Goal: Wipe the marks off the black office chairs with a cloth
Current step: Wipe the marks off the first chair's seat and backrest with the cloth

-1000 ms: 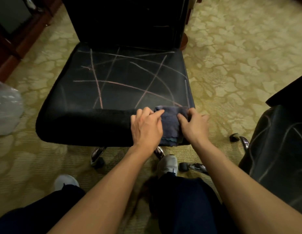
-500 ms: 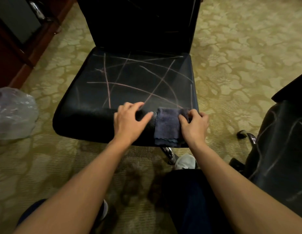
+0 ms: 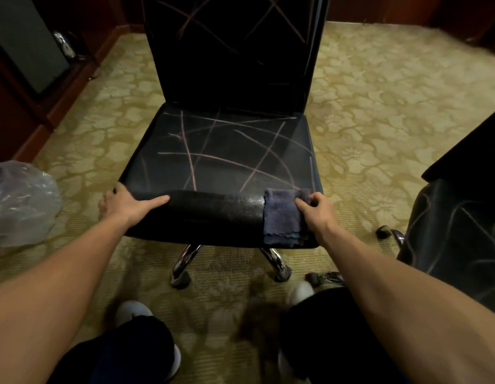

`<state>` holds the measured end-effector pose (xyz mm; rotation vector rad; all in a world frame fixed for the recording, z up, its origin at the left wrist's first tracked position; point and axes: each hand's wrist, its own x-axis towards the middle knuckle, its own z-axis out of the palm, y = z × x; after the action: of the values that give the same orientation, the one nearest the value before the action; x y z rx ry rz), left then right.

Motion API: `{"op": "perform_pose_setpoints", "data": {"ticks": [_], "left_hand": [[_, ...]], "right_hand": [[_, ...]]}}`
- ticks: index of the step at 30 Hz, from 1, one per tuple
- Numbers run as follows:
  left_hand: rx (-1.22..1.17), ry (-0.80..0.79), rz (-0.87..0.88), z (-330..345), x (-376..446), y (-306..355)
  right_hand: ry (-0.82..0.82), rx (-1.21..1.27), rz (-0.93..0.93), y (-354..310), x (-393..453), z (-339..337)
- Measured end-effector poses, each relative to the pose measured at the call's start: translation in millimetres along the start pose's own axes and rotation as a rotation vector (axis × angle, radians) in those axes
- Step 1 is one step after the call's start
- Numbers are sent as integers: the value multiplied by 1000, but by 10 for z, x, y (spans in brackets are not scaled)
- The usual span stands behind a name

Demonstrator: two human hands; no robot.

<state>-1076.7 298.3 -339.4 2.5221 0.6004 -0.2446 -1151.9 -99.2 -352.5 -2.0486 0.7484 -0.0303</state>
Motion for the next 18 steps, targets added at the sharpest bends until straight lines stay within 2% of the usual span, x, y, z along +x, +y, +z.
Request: {"op": "perform_pose_setpoints", "data": {"ticks": [2,7,18], "left_hand": [[-65,-40,-43,7,104,-55],[-385,26,-219,199,401,-324],[-242,56,-224,91,254,-530]], "right_hand": [[10,-2,-6,32,12,13],[-1,15,-32,172,76,65],[113,-49,9,198,-290,206]]}}
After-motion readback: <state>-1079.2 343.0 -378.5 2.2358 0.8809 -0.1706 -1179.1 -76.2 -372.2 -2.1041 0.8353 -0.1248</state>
